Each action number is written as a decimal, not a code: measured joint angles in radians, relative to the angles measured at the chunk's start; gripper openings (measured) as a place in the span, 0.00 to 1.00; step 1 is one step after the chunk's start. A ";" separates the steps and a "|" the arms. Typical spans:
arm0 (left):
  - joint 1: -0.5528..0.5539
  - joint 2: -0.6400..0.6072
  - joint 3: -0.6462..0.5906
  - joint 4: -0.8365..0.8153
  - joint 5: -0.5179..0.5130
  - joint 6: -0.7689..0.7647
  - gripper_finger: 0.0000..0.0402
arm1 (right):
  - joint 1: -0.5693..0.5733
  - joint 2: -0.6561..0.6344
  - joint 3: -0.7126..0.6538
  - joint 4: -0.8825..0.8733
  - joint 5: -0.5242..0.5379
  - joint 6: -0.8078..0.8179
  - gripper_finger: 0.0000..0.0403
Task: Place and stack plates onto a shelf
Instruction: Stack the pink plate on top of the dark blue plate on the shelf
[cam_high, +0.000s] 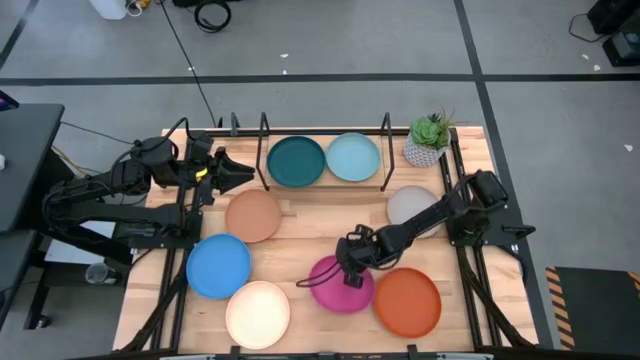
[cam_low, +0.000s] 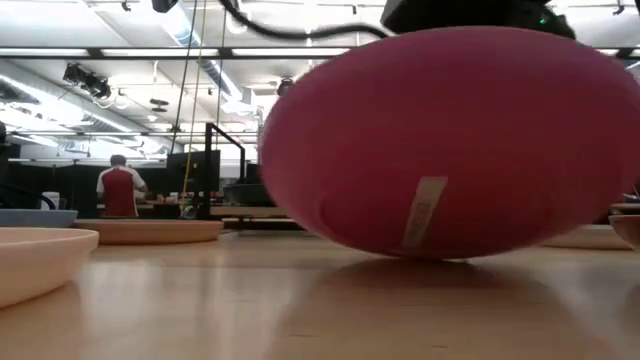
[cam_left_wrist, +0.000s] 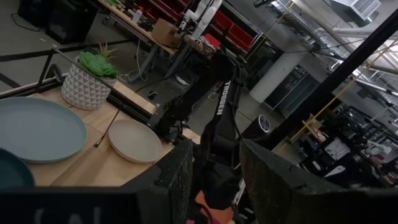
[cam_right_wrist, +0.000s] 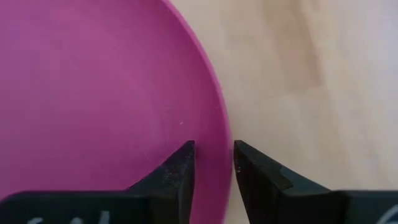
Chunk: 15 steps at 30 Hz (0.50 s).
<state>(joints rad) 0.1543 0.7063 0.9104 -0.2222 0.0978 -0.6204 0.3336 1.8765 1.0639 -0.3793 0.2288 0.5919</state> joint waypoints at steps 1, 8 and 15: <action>0.000 0.000 0.000 0.000 0.000 0.004 0.35 | -0.009 -0.001 0.000 -0.007 0.003 0.000 0.27; 0.000 0.000 0.000 0.000 0.000 0.004 0.35 | -0.044 -0.001 0.016 0.000 -0.057 -0.051 0.21; 0.000 0.000 0.000 0.000 0.000 0.004 0.35 | -0.043 -0.001 0.032 0.001 -0.087 -0.040 0.21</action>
<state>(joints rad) 0.1543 0.7063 0.9104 -0.2220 0.0978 -0.6159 0.2901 1.8751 1.0957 -0.3783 0.1421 0.5518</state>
